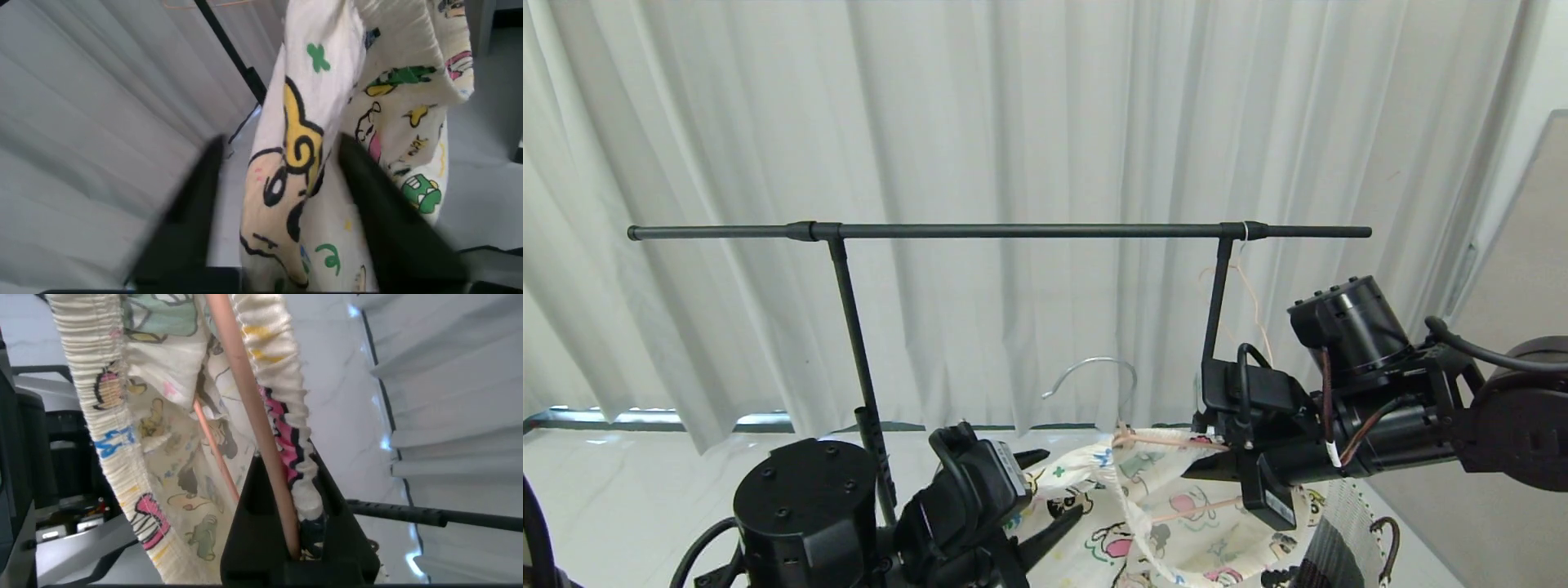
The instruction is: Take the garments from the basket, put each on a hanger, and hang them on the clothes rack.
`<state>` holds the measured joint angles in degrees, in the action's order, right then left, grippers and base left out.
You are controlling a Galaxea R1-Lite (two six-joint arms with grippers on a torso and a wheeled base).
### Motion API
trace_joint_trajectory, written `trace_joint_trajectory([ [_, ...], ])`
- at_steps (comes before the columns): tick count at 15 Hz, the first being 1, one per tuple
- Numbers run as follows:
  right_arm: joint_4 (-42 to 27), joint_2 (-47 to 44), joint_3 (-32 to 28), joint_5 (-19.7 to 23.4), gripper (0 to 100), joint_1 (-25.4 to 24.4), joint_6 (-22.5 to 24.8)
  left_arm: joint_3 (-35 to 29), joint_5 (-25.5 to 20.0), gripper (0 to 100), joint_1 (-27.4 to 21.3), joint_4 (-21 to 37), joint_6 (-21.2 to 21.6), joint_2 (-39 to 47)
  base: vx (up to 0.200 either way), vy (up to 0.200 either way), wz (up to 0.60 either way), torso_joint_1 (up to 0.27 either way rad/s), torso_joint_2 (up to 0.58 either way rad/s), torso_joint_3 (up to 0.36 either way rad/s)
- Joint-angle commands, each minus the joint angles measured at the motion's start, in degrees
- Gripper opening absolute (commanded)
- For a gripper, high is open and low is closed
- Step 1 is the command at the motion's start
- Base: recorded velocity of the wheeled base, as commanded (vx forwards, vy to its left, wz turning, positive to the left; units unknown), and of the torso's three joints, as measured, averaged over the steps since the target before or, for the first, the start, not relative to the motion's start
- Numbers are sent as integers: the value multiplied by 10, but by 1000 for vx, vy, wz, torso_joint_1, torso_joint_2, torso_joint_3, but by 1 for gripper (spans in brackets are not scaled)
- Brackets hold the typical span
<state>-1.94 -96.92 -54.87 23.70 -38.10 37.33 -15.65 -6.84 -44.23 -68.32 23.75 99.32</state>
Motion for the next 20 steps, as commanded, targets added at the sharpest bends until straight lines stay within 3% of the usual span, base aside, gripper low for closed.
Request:
trace_joint_trajectory([
  [1,2,21,2,0,0,5,1,-2,1,100,2,-1,-1,-3,0,0,0,0,0,0],
  [6,2,59,20,-1,0,65,2,14,15,100,32,-43,-26,-21,0,0,0,0,0,0],
  [9,2,88,36,5,0,90,2,58,13,100,98,-45,-27,-25,0,0,0,0,0,0],
  [13,3,103,49,6,0,115,1,62,-9,100,106,-58,-27,-27,0,0,0,0,0,0],
  [16,21,109,49,11,0,123,0,143,-41,100,157,-59,-27,13,0,0,0,0,0,0],
  [20,28,125,50,37,0,121,2,112,-75,100,182,-79,-57,71,0,0,0,0,0,0],
])
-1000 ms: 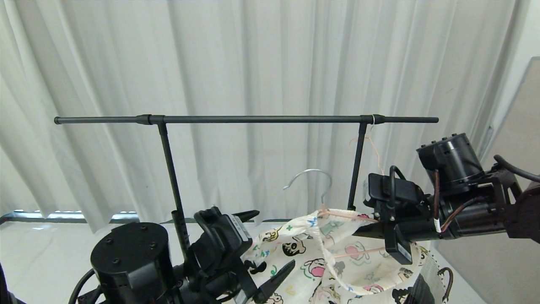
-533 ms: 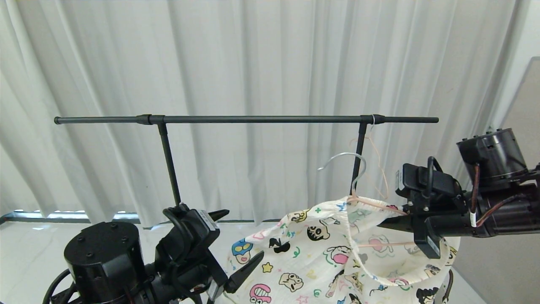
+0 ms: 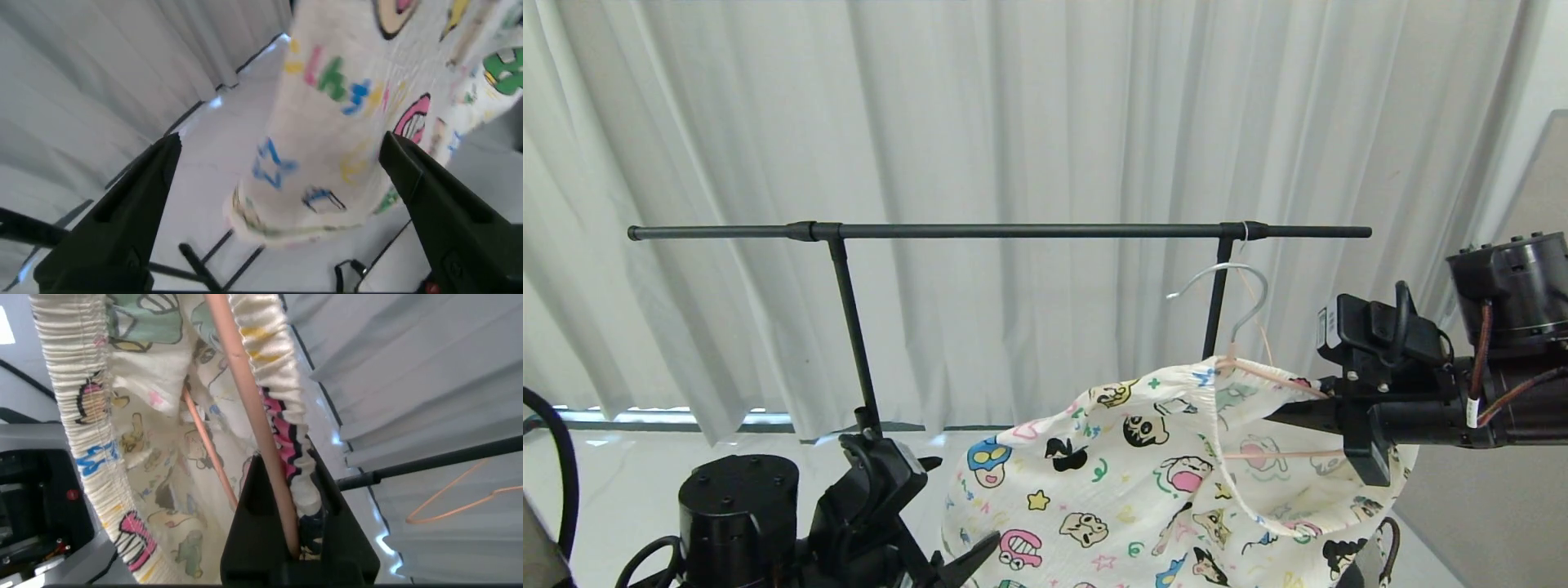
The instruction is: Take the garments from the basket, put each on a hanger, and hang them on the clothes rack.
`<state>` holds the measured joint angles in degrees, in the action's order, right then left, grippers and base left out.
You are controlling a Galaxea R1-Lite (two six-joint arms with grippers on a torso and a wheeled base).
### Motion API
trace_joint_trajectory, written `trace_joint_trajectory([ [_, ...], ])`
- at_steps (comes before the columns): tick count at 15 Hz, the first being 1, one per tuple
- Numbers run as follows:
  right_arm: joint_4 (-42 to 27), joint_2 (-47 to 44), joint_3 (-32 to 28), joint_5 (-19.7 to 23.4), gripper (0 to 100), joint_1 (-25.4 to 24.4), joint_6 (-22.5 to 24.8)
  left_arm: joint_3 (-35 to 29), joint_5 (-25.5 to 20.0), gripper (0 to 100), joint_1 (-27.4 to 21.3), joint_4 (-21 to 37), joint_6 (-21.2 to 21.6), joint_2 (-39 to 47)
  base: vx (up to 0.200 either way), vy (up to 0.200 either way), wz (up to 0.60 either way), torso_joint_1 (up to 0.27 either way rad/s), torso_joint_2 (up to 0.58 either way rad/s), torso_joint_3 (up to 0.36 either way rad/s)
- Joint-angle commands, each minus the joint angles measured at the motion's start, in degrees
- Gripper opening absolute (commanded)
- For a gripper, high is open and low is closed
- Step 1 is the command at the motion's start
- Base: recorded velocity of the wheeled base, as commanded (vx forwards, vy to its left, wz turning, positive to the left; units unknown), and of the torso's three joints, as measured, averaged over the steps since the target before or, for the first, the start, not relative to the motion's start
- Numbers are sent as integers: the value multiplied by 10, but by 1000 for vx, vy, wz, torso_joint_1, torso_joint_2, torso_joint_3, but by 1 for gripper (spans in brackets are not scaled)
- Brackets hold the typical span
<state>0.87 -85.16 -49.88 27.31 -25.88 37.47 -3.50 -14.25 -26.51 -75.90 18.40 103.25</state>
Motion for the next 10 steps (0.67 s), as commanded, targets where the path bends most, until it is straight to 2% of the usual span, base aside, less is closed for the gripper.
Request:
trace_joint_trajectory([
  [1,0,11,2,1,0,-1,1,-15,-3,100,5,-13,-9,41,0,0,0,0,0,0],
  [2,0,12,6,1,0,-1,1,-15,-3,100,5,-28,-15,48,0,0,0,0,0,0],
  [3,0,13,8,1,0,0,1,-10,-3,0,5,-43,-16,56,0,0,0,0,0,0],
  [5,0,17,13,0,0,0,0,3,5,0,14,-50,-17,70,0,0,0,0,0,0],
  [8,2,21,12,0,0,3,-5,31,27,0,72,-70,-14,107,0,0,0,0,0,0],
  [10,7,24,13,0,0,3,-13,31,27,0,79,-88,-14,112,0,0,0,0,0,0],
])
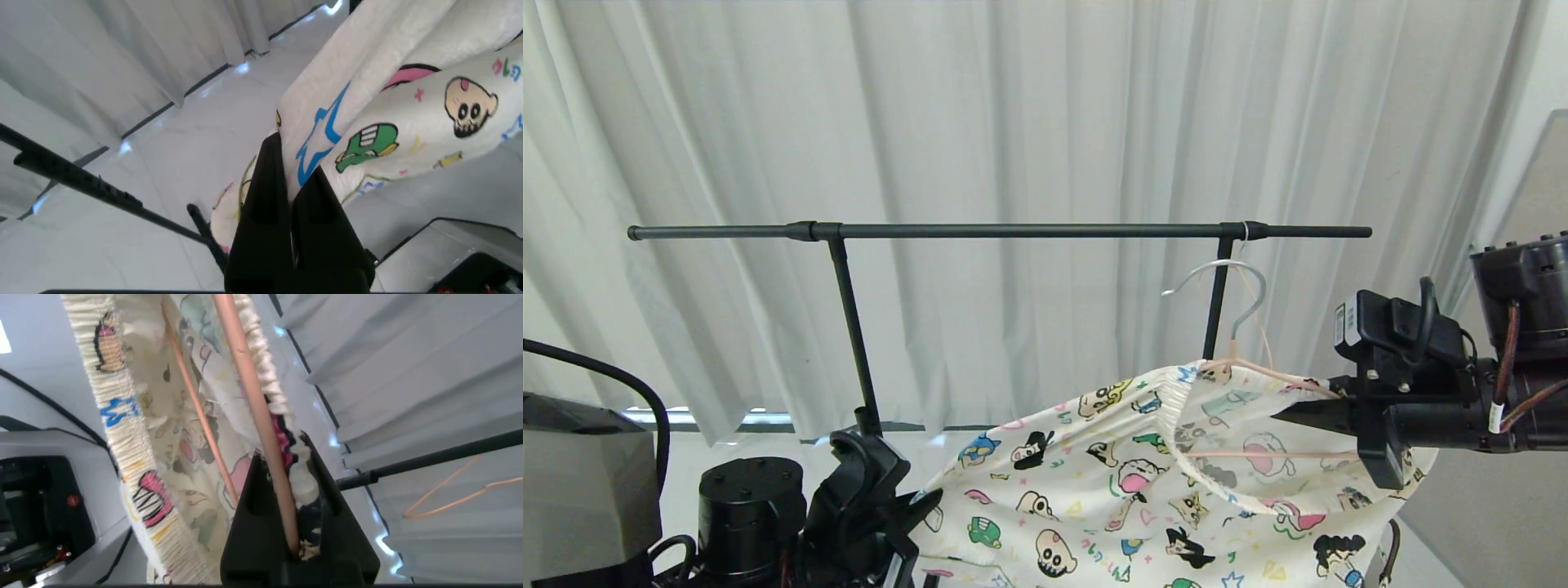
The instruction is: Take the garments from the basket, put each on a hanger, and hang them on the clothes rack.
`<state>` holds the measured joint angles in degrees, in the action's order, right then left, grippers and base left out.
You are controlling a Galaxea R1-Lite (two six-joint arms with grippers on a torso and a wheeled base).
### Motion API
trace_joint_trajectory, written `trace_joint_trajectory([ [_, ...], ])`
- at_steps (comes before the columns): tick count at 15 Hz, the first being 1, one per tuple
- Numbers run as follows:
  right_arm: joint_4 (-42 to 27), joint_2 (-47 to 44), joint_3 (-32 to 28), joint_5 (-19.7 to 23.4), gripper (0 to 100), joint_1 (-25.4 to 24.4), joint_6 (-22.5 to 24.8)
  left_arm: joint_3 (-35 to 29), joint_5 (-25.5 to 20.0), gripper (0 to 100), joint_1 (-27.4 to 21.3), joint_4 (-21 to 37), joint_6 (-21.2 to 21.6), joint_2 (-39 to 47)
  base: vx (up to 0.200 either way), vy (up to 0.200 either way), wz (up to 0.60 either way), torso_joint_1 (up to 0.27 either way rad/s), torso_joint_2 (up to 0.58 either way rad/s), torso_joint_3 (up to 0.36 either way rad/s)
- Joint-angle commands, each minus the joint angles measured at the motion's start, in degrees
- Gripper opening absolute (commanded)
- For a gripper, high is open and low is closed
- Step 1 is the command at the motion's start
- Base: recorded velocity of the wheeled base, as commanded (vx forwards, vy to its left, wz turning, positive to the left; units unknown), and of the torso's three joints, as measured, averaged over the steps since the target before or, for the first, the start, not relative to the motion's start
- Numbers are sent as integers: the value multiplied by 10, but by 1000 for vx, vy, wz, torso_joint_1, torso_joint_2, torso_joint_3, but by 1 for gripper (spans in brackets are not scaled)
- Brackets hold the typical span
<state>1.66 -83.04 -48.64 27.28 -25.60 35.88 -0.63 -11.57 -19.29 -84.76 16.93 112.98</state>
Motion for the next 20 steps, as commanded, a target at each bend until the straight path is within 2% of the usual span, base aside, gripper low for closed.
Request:
trace_joint_trajectory([
  [1,8,2,0,0,0,-1,-8,3,4,0,7,-4,0,20,0,0,0,0,0,0],
  [3,19,3,0,0,0,-1,-18,3,29,0,7,-5,-1,27,0,0,0,0,0,0],
  [7,19,7,0,-1,0,-2,-20,5,33,0,5,-24,-1,26,0,0,0,0,0,0],
  [8,19,7,0,-2,0,-2,-20,5,34,100,5,-24,-1,25,0,0,0,0,0,0],
  [11,18,9,1,-9,0,0,-29,5,33,100,5,-41,-2,23,0,0,0,0,0,0],
  [13,16,11,10,-47,0,7,-56,1,33,100,5,-52,-2,16,0,0,0,0,0,0],
  [14,16,15,22,-101,0,8,-100,-3,32,100,4,-52,-2,-13,0,0,0,0,0,0],
  [16,13,17,33,-171,0,8,-172,0,32,100,6,-52,-11,-59,0,0,0,0,0,0],
  [18,-2,-5,31,-233,0,7,-224,5,63,100,7,-52,-83,-62,0,0,0,0,0,0],
  [19,-3,-24,21,-275,0,6,-258,0,98,100,9,-52,-95,-64,0,0,0,0,0,0],
  [20,-8,-37,13,-307,0,6,-284,-3,100,100,14,-52,-95,-70,0,0,0,0,0,0],
])
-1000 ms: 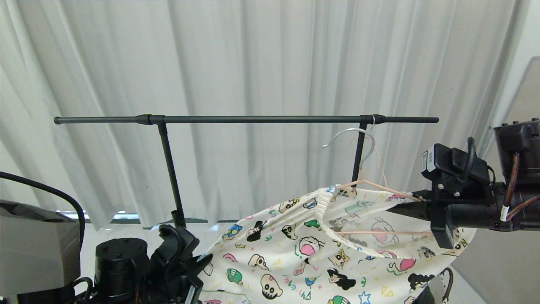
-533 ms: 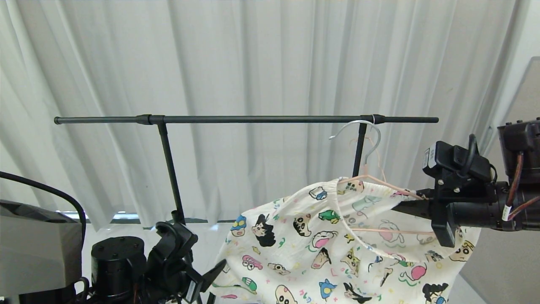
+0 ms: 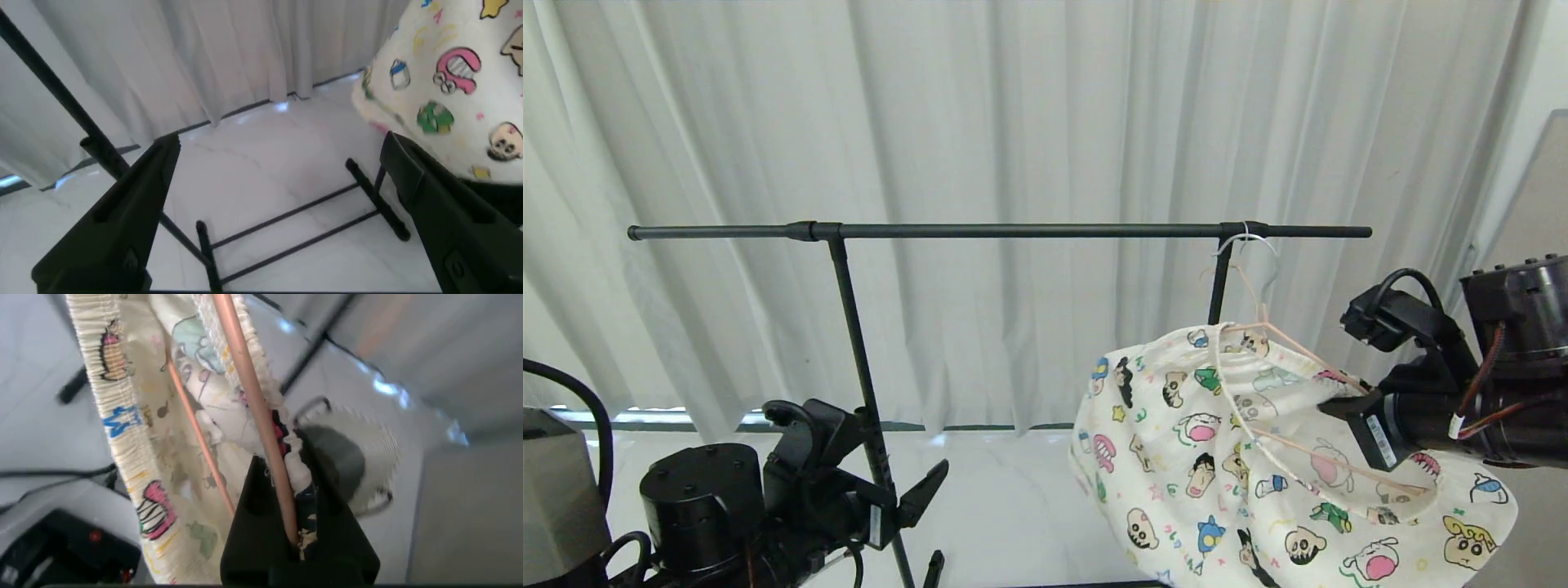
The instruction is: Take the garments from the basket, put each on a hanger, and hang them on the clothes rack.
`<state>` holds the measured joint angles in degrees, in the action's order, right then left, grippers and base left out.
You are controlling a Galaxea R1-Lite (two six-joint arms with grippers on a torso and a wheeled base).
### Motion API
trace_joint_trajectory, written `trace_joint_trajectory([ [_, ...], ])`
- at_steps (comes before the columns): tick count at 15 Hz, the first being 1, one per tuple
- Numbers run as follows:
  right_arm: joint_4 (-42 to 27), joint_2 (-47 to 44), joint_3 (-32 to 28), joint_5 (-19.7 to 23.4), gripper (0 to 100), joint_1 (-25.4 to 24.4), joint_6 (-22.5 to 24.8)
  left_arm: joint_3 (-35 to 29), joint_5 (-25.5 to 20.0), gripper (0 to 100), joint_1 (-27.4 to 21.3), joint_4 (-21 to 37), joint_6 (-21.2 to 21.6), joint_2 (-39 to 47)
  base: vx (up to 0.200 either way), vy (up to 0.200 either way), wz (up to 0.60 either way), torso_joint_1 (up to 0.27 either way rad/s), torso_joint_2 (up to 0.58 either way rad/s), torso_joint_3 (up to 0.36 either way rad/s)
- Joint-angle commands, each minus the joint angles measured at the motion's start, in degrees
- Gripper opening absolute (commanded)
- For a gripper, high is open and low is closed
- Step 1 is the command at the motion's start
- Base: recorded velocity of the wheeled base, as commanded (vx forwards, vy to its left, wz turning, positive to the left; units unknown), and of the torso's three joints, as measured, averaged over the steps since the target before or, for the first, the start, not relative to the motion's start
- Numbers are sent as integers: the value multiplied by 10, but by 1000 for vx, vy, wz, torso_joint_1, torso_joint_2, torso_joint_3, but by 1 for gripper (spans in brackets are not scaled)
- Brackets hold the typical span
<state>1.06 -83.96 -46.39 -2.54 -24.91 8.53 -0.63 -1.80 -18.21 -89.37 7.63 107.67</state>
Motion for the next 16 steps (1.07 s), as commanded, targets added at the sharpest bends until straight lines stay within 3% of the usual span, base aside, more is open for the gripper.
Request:
trace_joint_trajectory([
  [1,-18,-36,-19,-35,0,-2,-30,-16,3,100,14,0,-2,-18,0,0,0,0,0,0],
  [2,-34,-38,-27,-43,0,-2,-44,-30,2,100,22,15,-2,-25,0,0,0,0,0,0],
  [3,-74,-36,-44,-50,0,-2,-70,-94,2,100,36,96,-2,-65,0,0,0,0,0,0],
  [4,-101,-31,-56,-54,0,-2,-82,-183,2,100,38,227,-14,-120,0,0,0,0,0,0],
  [6,-128,-25,-70,-54,0,-2,-86,-406,-3,100,13,564,-119,-212,0,0,0,0,0,0],
  [7,-128,-25,-71,-54,0,-2,-86,-490,-7,100,-9,717,-155,-236,0,0,0,0,0,0],
  [8,-129,-26,-80,-55,0,-3,-86,-519,-4,100,-24,826,-157,-258,0,0,0,0,0,0],
  [10,-130,-35,-102,-57,0,-8,-86,-467,29,100,-62,849,-149,-291,0,0,0,0,0,0],
  [13,-129,-74,-153,-103,0,-8,-99,-412,154,100,-87,849,-150,-304,0,0,0,0,0,0],
  [16,-128,-104,-197,-108,0,-8,-119,-409,165,100,-87,849,-153,-317,0,0,0,0,0,0],
])
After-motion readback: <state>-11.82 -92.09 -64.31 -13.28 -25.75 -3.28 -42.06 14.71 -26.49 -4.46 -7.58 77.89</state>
